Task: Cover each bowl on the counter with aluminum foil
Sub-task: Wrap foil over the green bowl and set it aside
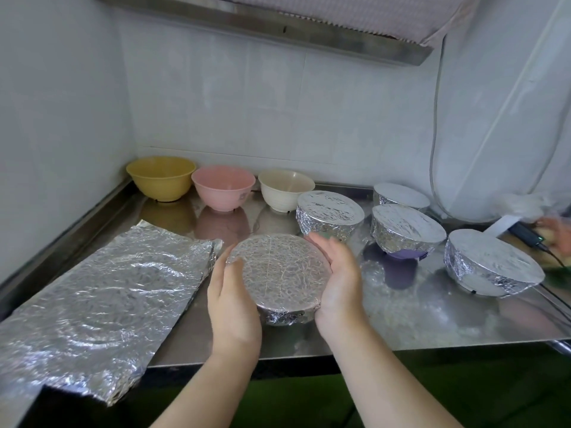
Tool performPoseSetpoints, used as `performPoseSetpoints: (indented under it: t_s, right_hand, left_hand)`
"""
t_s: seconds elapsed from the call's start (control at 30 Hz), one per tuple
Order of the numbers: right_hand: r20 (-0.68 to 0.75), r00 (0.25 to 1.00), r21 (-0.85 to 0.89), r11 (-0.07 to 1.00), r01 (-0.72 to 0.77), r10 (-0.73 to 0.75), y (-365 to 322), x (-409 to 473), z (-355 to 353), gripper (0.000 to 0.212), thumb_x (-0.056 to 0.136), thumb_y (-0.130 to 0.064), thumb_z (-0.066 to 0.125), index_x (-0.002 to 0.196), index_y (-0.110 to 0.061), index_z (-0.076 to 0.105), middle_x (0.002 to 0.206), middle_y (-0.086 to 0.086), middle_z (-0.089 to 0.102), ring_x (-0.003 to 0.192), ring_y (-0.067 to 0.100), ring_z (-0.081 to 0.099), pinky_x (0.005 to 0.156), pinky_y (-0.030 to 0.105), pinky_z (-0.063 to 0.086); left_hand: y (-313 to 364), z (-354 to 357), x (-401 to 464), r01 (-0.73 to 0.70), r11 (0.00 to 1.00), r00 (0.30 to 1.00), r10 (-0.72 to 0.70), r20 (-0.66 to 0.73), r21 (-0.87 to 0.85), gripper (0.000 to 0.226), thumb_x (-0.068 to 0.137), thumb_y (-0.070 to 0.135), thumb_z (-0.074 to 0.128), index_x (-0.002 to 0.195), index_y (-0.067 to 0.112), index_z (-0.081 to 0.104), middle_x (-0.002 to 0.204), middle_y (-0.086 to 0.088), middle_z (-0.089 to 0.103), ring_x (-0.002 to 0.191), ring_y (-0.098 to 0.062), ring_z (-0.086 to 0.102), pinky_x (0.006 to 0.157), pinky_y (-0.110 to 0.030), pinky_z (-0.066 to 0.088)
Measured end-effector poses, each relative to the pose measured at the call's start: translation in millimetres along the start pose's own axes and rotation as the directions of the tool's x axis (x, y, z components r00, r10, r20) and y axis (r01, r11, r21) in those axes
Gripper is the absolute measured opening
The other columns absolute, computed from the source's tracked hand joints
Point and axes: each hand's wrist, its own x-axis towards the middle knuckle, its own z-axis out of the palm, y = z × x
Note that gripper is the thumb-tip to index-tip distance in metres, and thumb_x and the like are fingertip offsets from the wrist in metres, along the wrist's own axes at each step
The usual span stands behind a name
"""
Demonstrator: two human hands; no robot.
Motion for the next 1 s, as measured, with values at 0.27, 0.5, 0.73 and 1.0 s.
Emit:
performPoseSetpoints:
  t_s: [0.27,0.5,0.73,1.0]
  right_hand:
    - [-0.016,0.999,0.211,0.976,0.053,-0.051,22,0,-5,0.069,0.071,-0.054,0.07,0.127,-0.014,0.076,0.131,0.011,0.074,0.125,0.029,0.068,0.112,0.054,0.049]
    - [-0.084,0.996,0.323,0.946,0.007,0.021,42,0,-6,0.043,0.109,-0.041,0.043,0.12,-0.013,0.075,0.11,0.01,0.08,0.107,0.028,0.076,0.075,0.032,0.059]
    - [-0.075,0.997,0.268,0.963,-0.016,0.037,35,0,-7,0.038,0.109,-0.034,0.045,0.117,-0.012,0.075,0.112,0.012,0.08,0.11,0.03,0.074,0.092,0.042,0.058]
    - [0.001,0.999,0.13,0.991,0.032,-0.033,-11,7,-16,0.026,0.106,-0.025,0.054,0.115,-0.01,0.074,0.1,-0.003,0.081,0.09,0.007,0.077,0.069,0.018,0.059]
  left_hand:
    - [-15,5,8,0.016,0.999,0.997,-0.019,-0.08,-0.039,0.036,0.106,0.033,0.041,0.107,0.044,0.075,0.108,0.032,0.073,0.114,0.009,0.063,0.111,-0.035,0.044]
    - [-15,10,8,0.051,0.999,0.993,-0.053,-0.105,-0.019,0.056,0.109,0.03,0.038,0.078,0.057,0.077,0.092,0.03,0.075,0.09,0.013,0.068,0.088,-0.029,0.048]
    - [-16,2,9,0.057,0.997,0.995,-0.053,-0.08,0.048,0.037,0.105,0.037,0.041,0.097,0.047,0.075,0.099,0.032,0.074,0.108,0.004,0.064,0.101,-0.031,0.045]
    - [6,-4,22,-0.005,0.987,1.0,0.003,0.013,0.158,0.057,0.086,0.058,0.047,0.133,0.037,0.068,0.14,0.013,0.063,0.133,-0.011,0.056,0.119,-0.047,0.039]
